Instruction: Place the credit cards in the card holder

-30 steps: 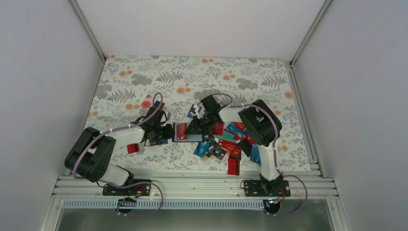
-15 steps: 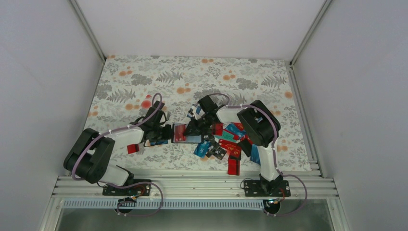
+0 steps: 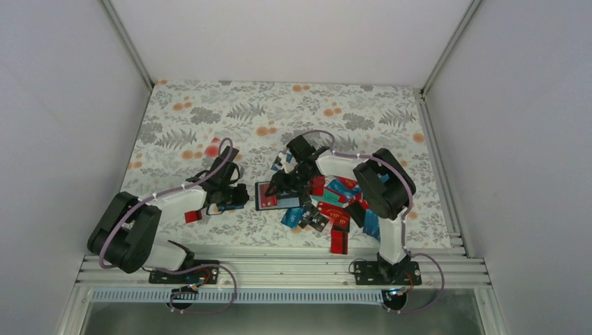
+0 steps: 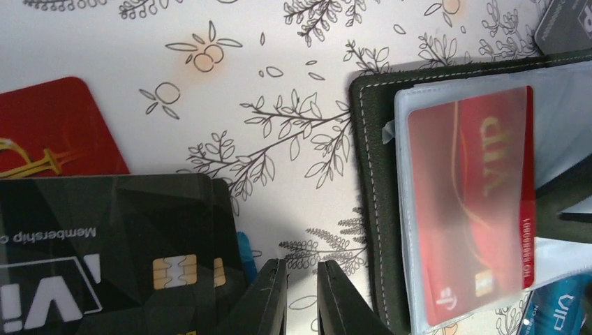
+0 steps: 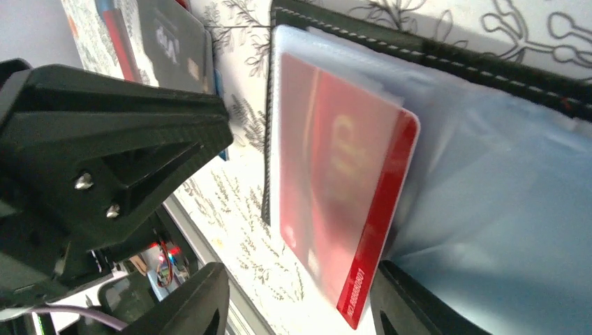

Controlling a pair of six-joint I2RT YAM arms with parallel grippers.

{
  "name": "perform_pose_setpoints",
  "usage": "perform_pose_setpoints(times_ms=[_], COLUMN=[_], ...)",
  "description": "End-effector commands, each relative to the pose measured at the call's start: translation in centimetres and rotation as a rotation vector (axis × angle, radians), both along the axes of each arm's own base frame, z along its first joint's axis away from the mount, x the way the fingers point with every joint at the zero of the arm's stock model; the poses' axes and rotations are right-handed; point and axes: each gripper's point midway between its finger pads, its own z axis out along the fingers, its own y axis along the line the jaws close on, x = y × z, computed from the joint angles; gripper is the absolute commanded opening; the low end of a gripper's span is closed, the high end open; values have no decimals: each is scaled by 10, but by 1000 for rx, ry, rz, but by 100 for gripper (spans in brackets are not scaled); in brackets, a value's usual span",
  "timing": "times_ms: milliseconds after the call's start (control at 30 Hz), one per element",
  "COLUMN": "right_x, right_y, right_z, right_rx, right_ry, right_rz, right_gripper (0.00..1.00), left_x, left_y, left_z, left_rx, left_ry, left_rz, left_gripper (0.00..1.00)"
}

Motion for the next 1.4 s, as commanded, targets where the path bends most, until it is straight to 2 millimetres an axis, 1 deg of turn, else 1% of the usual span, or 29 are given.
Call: perform_pose_setpoints(times_ms=[0, 100, 200, 300, 367, 500, 567, 733, 800, 900, 967, 1033, 1133, 1167, 1200, 1233, 1300, 1367], right_x=[5, 5, 9, 14, 15, 17, 24, 59, 74, 85, 88, 87, 80, 80, 76, 77, 75, 75], right_y=[-4, -6, -14, -26, -32, -37, -44, -75, -91, -111, -128, -144, -168, -174, -177, -180, -182, -185], right_z=[24, 32, 33, 31, 32, 35, 38, 47, 50, 49, 46, 42, 28, 24, 19, 24, 24, 22], right_rx=[-2, -3, -58, -131, -153, -156, -167, -179, -186, -201, -215, -223, -239, -236, -232, -214, -190, -175], right_ry=[-61, -82, -123, -173, -196, -224, -254, -324, -344, -347, -337, -320, -280, -270, -256, -266, -261, -252], right_rz=[14, 20, 12, -2, -6, -5, -30, -134, -176, -220, -263, -303, -355, -369, -371, -383, -387, -393], right_gripper=[56, 60, 62, 62, 62, 59, 58, 56, 56, 56, 56, 56, 56, 56, 56, 56, 56, 56], left_x=[-2, 1, 6, 9, 11, 16, 22, 45, 55, 69, 75, 78, 79, 79, 79, 76, 70, 66], left_y=[7, 8, 5, 0, -4, -16, -23, -41, -52, -69, -83, -99, -124, -135, -143, -154, -173, -189], left_z=[4, 11, 22, 35, 41, 49, 56, 73, 80, 87, 88, 89, 83, 84, 81, 79, 73, 60], left_rx=[36, 42, 38, 30, 27, 14, 6, -12, -27, -34, -38, -47, -61, -74, -83, -94, -112, -100], left_ry=[10, 1, -19, -41, -48, -60, -79, -119, -134, -146, -149, -150, -130, -131, -123, -113, -90, -60], left_rz=[23, 28, 24, 8, 0, -21, -31, -50, -65, -102, -137, -182, -241, -266, -287, -313, -365, -403], left_gripper=[13, 13, 13, 13, 13, 13, 13, 13, 14, 15, 17, 18, 18, 18, 18, 18, 17, 17])
